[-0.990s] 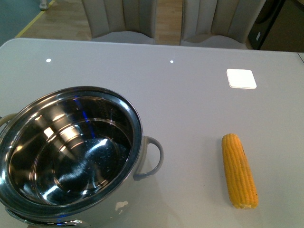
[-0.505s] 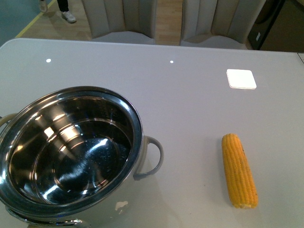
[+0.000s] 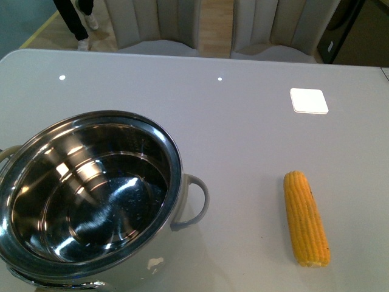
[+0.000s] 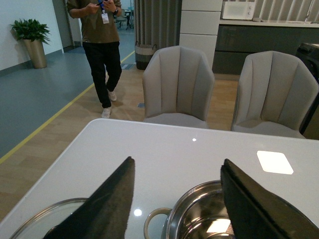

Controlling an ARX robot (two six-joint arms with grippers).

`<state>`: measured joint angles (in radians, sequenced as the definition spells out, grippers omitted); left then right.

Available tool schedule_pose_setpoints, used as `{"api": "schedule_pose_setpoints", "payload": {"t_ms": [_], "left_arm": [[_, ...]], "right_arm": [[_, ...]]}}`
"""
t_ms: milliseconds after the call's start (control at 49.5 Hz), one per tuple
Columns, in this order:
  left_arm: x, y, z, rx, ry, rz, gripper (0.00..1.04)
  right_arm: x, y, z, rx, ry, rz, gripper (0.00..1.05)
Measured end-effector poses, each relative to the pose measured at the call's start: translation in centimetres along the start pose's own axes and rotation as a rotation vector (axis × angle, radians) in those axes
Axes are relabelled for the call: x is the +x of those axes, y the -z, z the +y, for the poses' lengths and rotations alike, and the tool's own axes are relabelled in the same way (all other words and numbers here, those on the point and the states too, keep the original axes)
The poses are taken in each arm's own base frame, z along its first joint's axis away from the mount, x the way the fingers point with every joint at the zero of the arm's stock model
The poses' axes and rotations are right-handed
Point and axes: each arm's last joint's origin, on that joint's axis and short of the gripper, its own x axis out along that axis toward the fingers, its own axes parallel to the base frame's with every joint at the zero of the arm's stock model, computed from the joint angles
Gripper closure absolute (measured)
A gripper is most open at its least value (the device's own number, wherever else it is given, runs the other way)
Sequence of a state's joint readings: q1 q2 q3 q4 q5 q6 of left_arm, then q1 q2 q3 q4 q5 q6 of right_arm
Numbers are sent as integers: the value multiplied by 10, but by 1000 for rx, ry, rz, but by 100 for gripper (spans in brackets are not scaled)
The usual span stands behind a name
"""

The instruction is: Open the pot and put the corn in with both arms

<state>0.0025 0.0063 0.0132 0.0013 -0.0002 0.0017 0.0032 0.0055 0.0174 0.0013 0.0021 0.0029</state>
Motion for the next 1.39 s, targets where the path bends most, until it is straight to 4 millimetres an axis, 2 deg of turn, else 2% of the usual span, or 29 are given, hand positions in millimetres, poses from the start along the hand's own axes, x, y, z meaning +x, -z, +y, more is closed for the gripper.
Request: {"api": "schedule_pose_setpoints", "payload": {"t_ms": [81,182,243,364,404,627,728,930,1132,1395], "left_arm": [[0,0,0,0,0,0,29],[0,0,0,0,0,0,13],[0,0,0,0,0,0,6],[0,0,0,0,0,-1,7],[0,0,0,0,0,-1,7],[0,0,0,0,0,-1,7],[0,0,0,0,0,-1,7],[0,0,0,0,0,-1,7],[0,0,0,0,0,-1,7],[0,0,0,0,0,-1,7]], "right_arm": [[0,0,0,0,0,0,9],[0,0,0,0,0,0,9],[0,0,0,14,0,143,9],[9,6,2,30,-2,578,9],[17,10,4,23,-12,640,9],[66,19,21,-30,-72,707,9],[96,37,34,-63,-108,779,9],[138,73,52,-115,-119,901,9],[166,111,62,-156,-98,996,9],[187,144,76,-228,-100,1064,9]]}}
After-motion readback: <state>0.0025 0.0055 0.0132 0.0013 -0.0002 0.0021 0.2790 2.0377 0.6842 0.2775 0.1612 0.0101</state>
